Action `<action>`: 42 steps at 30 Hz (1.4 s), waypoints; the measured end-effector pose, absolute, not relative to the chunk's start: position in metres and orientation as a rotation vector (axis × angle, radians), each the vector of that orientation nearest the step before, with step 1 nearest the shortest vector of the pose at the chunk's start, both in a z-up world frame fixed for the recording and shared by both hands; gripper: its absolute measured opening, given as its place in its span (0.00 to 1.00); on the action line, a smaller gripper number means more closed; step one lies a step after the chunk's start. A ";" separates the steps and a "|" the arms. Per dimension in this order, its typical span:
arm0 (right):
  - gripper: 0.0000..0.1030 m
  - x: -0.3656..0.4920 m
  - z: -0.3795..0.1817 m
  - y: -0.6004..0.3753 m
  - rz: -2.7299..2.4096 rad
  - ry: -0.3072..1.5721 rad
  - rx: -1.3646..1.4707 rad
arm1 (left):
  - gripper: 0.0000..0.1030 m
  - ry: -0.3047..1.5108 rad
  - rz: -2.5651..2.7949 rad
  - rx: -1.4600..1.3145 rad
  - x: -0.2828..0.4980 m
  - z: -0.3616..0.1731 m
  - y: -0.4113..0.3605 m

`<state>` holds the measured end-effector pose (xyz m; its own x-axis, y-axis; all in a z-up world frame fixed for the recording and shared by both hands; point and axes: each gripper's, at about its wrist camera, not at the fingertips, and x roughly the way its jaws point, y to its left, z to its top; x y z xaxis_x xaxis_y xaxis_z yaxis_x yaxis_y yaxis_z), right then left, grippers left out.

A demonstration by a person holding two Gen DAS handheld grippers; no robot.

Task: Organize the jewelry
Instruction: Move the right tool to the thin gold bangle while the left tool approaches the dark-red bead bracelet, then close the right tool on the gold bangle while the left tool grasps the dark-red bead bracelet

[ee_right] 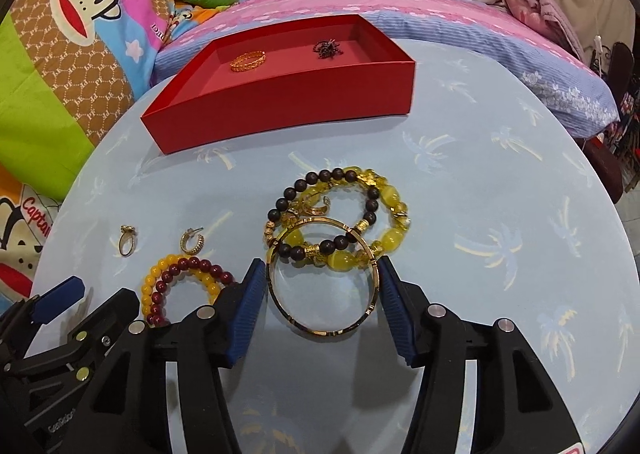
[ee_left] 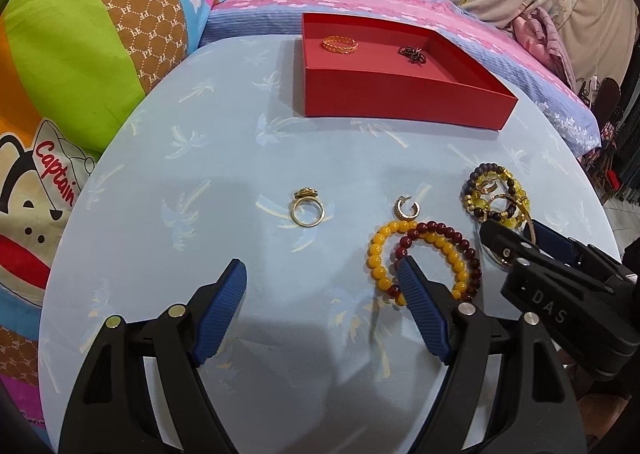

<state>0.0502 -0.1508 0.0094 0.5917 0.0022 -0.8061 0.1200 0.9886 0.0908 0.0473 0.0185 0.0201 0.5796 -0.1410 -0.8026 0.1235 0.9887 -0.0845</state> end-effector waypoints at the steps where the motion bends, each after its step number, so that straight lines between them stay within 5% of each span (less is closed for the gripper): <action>1: 0.53 0.047 0.011 -0.154 -0.066 0.932 0.152 | 0.72 0.940 -0.158 -0.018 0.047 0.020 0.018; 9: 0.53 0.022 0.032 -0.168 -0.052 0.878 0.183 | 0.70 0.941 -0.198 -0.009 0.045 0.021 0.003; 29: 0.53 0.018 0.027 -0.180 -0.050 0.900 0.229 | 0.15 0.948 -0.296 0.031 0.054 0.012 -0.024; 42: 0.53 0.015 0.032 -0.179 -0.042 0.882 0.230 | 0.07 0.923 -0.330 -0.017 0.047 0.031 -0.018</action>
<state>0.0152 -0.1789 0.0323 0.6365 0.0581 -0.7691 0.1310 0.9745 0.1820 0.0473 -0.0177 0.0310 0.5572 -0.2871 -0.7792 0.2725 0.9496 -0.1550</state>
